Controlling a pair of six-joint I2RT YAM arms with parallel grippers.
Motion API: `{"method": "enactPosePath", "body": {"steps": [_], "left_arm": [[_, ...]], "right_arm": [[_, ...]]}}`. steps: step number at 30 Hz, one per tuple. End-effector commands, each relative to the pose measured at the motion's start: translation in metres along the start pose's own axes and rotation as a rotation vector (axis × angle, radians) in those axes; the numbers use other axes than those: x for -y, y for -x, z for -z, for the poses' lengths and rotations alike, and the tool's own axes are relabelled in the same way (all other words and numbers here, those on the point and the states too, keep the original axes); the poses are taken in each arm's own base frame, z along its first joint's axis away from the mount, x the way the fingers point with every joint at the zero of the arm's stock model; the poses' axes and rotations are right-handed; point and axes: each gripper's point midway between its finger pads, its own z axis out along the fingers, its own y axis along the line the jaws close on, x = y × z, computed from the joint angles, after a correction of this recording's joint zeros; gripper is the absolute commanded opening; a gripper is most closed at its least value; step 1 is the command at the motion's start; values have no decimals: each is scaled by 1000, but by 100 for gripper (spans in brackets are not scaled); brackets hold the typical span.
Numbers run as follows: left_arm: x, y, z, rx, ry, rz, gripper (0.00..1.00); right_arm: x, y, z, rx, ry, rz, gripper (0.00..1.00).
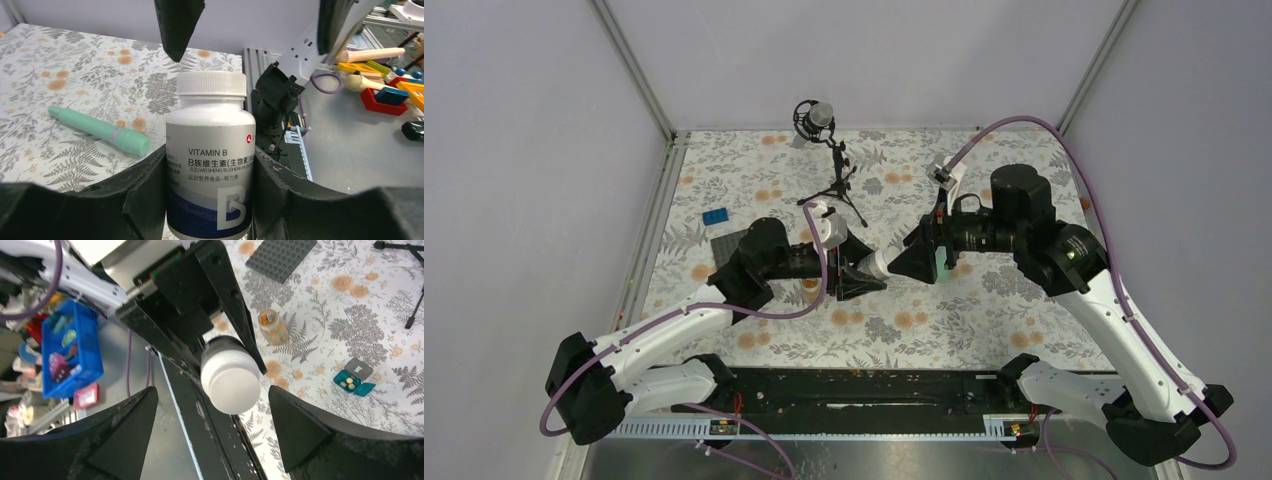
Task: Sort the pills into containers
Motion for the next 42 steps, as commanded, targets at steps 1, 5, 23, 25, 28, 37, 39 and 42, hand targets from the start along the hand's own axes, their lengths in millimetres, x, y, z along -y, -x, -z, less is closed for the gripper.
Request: {"method": "enactPosePath", "body": {"steps": [1, 5, 23, 25, 28, 37, 39, 42], "left_arm": [[23, 31, 1, 76, -123, -85, 0], [32, 31, 1, 71, -185, -93, 0], [9, 36, -3, 85, -59, -109, 0], [-3, 32, -4, 70, -7, -116, 0], [-19, 26, -5, 51, 73, -129, 0], [-36, 16, 2, 51, 179, -136, 0], [-36, 14, 2, 51, 181, -131, 0], [-35, 13, 3, 53, 181, -124, 0]], "right_arm": [[-6, -13, 10, -60, 49, 147, 89], [-1, -16, 3, -100, 60, 153, 83], [8, -27, -25, -155, 104, -40, 1], [20, -24, -34, -116, 47, -104, 0], [36, -15, -46, -48, -32, -207, 0], [61, 13, -43, 168, -220, -472, 0], [59, 19, -37, 207, -233, -497, 0], [53, 20, -30, 209, -220, -427, 43]]}}
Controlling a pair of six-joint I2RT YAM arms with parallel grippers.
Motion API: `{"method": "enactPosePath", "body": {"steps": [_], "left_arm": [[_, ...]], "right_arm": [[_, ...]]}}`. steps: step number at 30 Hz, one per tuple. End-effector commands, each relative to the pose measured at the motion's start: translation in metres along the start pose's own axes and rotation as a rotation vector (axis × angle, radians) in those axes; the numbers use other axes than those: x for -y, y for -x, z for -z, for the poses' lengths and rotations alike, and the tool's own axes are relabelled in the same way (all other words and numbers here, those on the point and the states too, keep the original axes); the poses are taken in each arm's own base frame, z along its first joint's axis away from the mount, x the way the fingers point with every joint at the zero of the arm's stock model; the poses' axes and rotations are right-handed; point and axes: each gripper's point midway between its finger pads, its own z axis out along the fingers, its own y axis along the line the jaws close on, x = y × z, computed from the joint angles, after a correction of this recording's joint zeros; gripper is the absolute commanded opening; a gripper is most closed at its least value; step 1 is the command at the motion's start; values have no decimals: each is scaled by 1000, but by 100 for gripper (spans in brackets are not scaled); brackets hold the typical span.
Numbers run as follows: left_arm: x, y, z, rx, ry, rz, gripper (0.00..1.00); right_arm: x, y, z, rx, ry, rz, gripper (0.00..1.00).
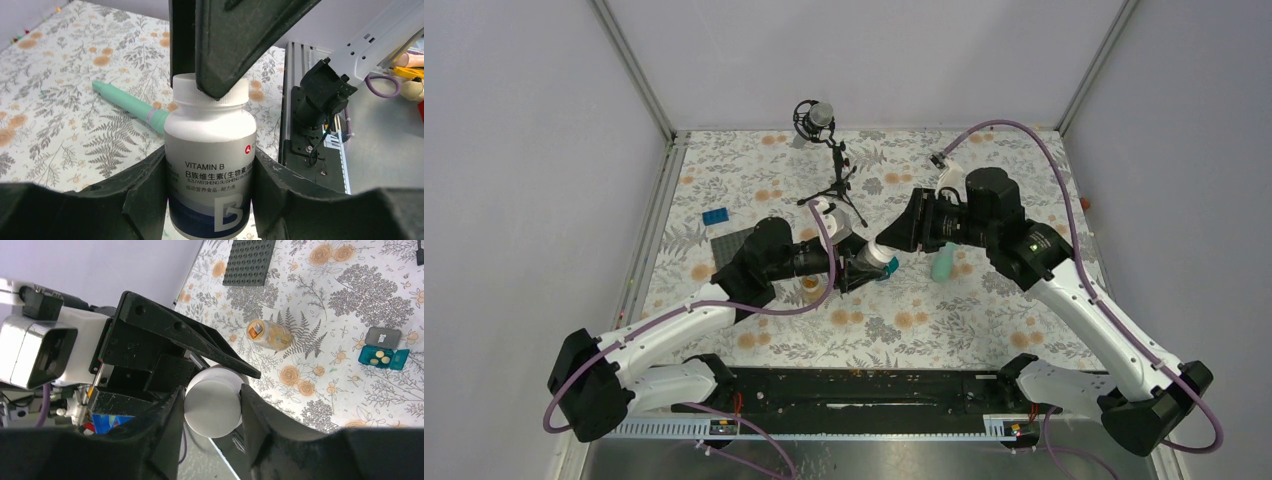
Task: Sort the pills into containers
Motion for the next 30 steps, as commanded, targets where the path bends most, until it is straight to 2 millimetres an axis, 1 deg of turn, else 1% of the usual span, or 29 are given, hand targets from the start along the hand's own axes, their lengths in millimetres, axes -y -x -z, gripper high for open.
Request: {"method": "enactPosePath", "body": {"steps": [1, 2, 3, 4, 6, 10, 13, 18, 20, 23, 26, 28, 30], "left_arm": [[-2, 32, 2, 112, 25, -111, 0], [-1, 32, 2, 112, 24, -111, 0], [-1, 33, 2, 111, 23, -109, 0], [0, 33, 2, 112, 20, -109, 0], [1, 34, 2, 113, 16, -108, 0], [4, 37, 2, 116, -1, -108, 0], [5, 38, 1, 116, -15, -106, 0], [7, 36, -2, 111, -35, -93, 0], [6, 36, -3, 109, -33, -89, 2], [6, 37, -4, 116, -31, -83, 8], [4, 40, -5, 126, -26, -84, 12], [4, 41, -5, 127, -20, -85, 15], [1, 41, -5, 124, -4, -87, 20]], "right_arm": [[-10, 24, 15, 135, -11, -7, 57], [-10, 22, 18, 130, -13, 29, 67], [-11, 20, 21, 121, -7, 67, 75], [-12, 16, 23, 102, 3, 101, 80], [-12, 9, 25, 63, 11, 147, 85], [-14, -4, 21, -11, 58, 172, 88], [-16, -11, 12, -58, 104, 158, 88], [-12, -10, -3, -59, 109, 107, 86], [-11, -11, -7, -68, 107, 103, 85], [-10, -15, -13, -92, 103, 88, 80], [-9, -20, -18, -120, 97, 74, 70], [-6, -22, -20, -127, 87, 66, 67], [-4, -23, -20, -131, 80, 65, 61]]}}
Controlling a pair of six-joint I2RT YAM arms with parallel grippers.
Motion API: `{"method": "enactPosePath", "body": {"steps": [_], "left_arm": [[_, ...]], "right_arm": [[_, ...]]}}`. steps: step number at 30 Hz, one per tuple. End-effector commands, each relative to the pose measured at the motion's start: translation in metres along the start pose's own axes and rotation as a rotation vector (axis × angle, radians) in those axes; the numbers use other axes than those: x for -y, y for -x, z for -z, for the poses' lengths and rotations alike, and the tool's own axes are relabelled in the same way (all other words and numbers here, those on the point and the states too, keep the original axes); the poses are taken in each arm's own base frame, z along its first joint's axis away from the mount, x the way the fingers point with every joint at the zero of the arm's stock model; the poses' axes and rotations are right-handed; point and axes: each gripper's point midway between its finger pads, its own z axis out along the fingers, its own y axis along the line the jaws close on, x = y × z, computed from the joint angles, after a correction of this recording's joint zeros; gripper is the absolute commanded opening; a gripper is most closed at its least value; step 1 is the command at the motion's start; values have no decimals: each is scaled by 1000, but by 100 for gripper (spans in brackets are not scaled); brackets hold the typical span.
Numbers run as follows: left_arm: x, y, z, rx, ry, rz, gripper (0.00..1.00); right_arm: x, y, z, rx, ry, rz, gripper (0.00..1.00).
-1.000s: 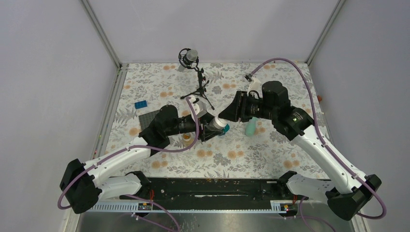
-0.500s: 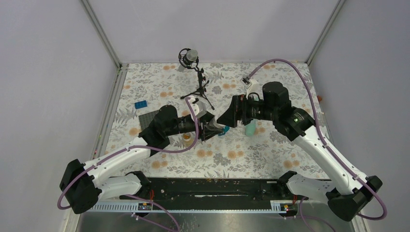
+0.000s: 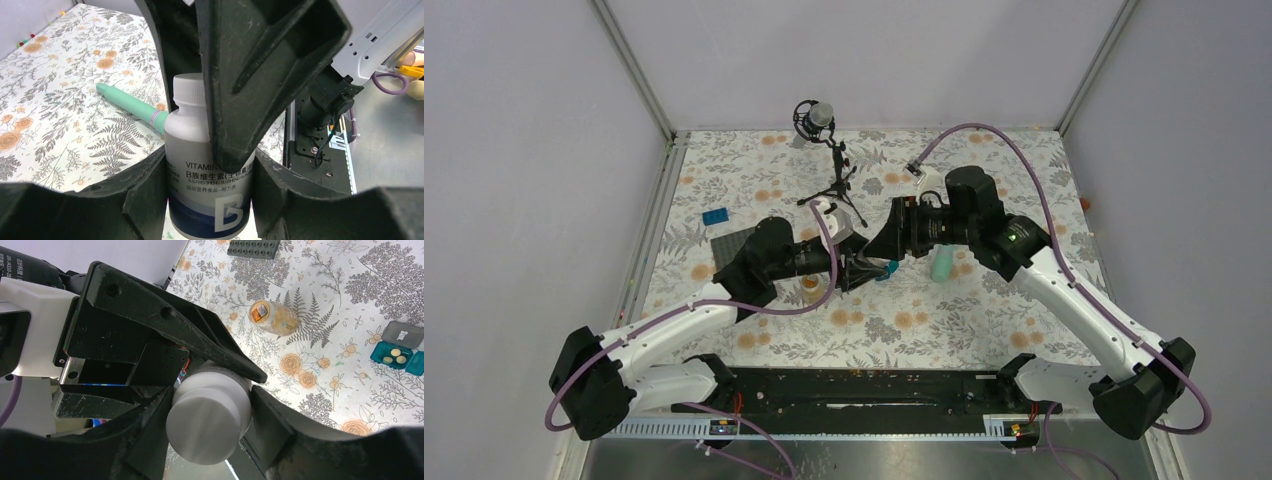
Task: Sort the pills into containers
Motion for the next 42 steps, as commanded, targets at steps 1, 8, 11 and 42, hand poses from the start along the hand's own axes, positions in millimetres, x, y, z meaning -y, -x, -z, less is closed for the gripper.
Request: {"method": "enactPosePath", "body": {"steps": [1, 8, 11, 42], "left_arm": [[-1, 36, -1, 99, 10, -59, 25], [-25, 37, 6, 144, 171, -27, 98], [-44, 32, 12, 149, 289, 10, 99], [-104, -127, -12, -153, 686, 807, 77]], "right_arm": [[-5, 2, -1, 6, 13, 15, 54], [31, 12, 21, 110, -241, -2, 30], [68, 12, 42, 162, -441, 3, 30], [319, -101, 123, 307, -1269, -454, 46]]}}
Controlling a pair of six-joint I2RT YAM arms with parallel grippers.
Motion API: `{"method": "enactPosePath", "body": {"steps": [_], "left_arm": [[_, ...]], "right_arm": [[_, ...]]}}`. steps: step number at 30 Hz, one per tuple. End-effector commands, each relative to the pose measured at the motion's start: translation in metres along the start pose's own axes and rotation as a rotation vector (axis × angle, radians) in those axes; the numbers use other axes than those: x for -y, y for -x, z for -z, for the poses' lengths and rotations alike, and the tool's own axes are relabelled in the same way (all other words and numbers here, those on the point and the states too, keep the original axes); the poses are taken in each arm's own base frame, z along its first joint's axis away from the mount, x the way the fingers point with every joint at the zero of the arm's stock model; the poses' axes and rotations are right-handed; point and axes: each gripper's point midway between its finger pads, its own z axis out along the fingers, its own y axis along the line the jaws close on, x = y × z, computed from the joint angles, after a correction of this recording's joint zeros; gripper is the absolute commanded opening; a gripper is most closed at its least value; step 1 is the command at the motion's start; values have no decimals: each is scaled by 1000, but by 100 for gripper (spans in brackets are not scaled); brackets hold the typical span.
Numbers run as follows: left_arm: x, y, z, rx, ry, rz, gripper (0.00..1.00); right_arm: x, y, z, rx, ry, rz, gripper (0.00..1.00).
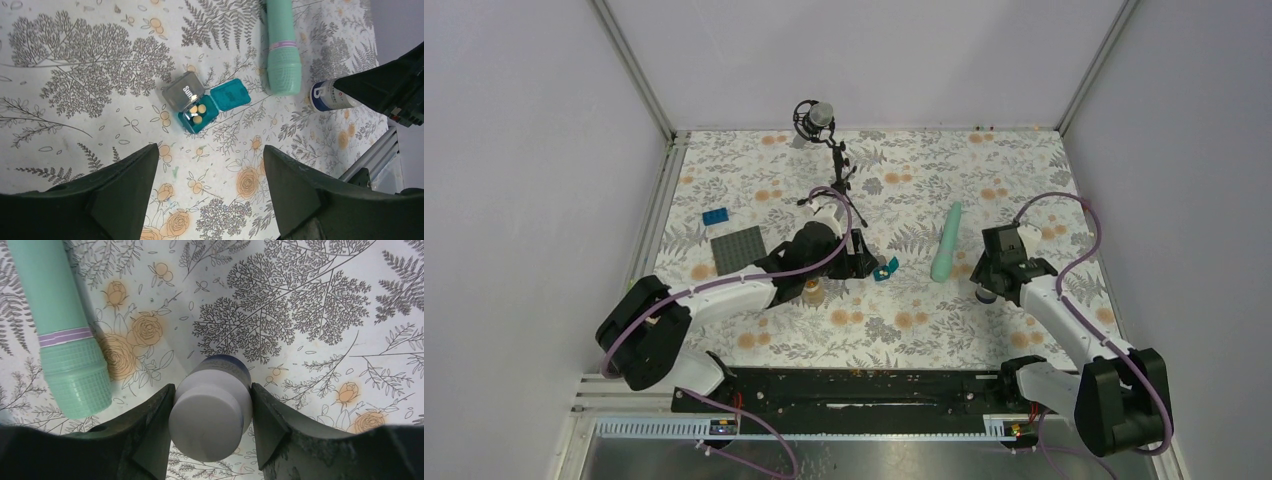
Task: Sort the pills into containers
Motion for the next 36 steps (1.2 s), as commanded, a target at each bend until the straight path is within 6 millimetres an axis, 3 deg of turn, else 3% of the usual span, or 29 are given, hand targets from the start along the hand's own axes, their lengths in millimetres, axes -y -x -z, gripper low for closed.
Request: {"method": "enactPosePath", "body": {"steps": [1, 4, 9, 14, 16, 20, 27, 33, 36], "left_arm": [[16, 20, -8, 37, -41, 74, 76], [8, 16, -14, 21, -22, 107, 75], [-2, 9, -24, -8, -17, 153, 74], [-8, 6, -31, -24, -20, 188, 68], [-11, 4, -35, -30, -15, 197, 63], [-15, 3, -40, -35, -16, 212, 54], [-17, 0, -54, -41, -41, 260, 49], [-27, 2, -66, -17, -4, 314, 49], [-22, 4, -69, -14, -46, 324, 50]], "right_arm": [[-3, 5, -9, 36, 0, -60, 50], [0, 2, -10, 31, -6, -61, 64], [-4, 17, 8, 68, 37, -44, 83], [-10, 36, 31, 107, 85, -12, 87], [-18, 41, 40, 113, 138, -10, 84], [-62, 44, 57, 76, 373, 48, 70], [-127, 22, 69, -105, 695, 59, 44], [-153, 7, 65, -148, 748, 101, 42], [-162, 1, 58, -174, 743, 112, 41]]}}
